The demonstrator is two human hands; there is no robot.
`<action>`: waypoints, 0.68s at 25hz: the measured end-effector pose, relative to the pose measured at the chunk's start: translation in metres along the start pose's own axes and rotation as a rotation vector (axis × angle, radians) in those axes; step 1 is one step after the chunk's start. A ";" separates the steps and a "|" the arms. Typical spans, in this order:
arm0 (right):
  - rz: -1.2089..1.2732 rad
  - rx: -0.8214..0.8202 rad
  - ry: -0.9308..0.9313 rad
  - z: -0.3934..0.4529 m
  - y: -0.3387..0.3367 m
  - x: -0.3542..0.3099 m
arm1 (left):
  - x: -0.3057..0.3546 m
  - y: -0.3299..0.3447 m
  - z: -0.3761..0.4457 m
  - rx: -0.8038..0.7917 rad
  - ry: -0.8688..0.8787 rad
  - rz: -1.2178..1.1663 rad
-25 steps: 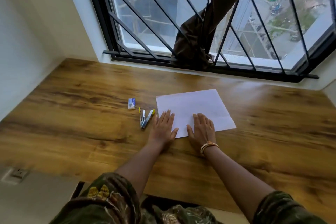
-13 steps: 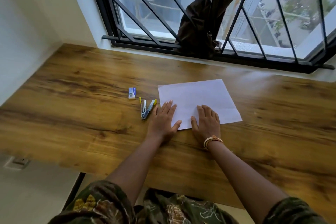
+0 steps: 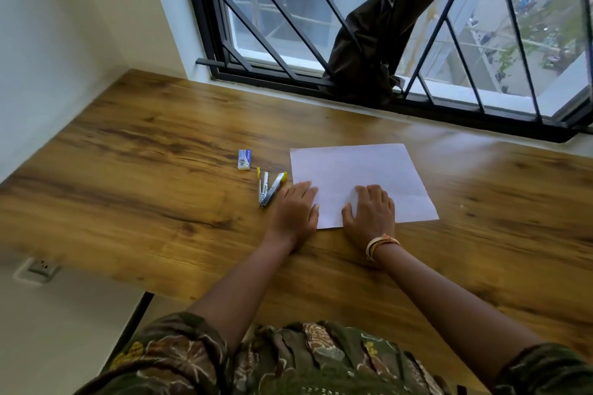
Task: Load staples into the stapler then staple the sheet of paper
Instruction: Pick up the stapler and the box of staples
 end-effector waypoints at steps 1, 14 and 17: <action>0.032 0.007 0.015 0.007 -0.002 -0.004 | -0.003 -0.011 -0.003 0.092 0.004 -0.041; 0.275 -0.445 -0.364 0.062 0.035 -0.158 | -0.128 -0.040 -0.008 0.250 -0.666 -0.247; 0.219 -0.418 -0.499 0.064 0.032 -0.166 | -0.136 -0.036 0.002 0.163 -0.726 -0.249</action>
Point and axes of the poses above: each hand's wrist, its own z-axis towards the middle knuckle, its own y-axis out of the palm, x = y × z, the point moved 9 cm from there along z, towards the middle knuckle, and after that the axes turned 2 degrees about -y, right-handed, at the moved point
